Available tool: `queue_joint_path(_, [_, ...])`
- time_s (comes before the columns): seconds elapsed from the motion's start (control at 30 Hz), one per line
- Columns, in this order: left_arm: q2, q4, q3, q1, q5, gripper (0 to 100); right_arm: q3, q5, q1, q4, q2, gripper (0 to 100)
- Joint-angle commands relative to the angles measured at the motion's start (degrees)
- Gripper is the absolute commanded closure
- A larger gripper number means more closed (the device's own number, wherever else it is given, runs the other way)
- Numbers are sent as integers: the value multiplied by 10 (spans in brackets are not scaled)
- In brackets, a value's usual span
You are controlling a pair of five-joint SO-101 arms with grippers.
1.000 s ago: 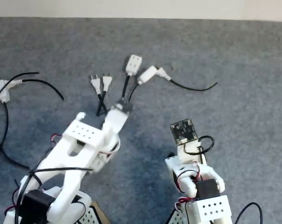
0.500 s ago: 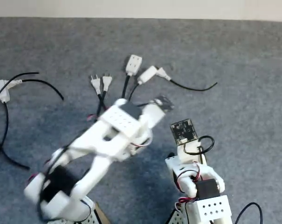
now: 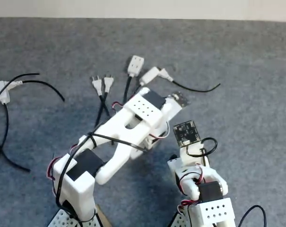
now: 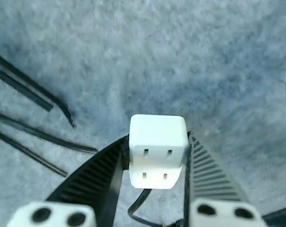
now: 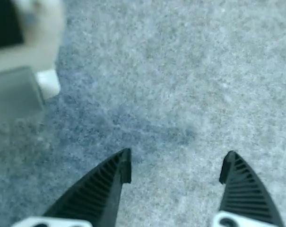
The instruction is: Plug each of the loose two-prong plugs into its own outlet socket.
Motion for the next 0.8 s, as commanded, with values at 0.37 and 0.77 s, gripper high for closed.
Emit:
queue_joint_path(0.37, [2,8,-20,-8,13,838,-3,1,-3,-14,-7,705])
queue_joint_path(0.77, [4,4,-15,-41,13,829,-48,-36,106,-7,-7,705])
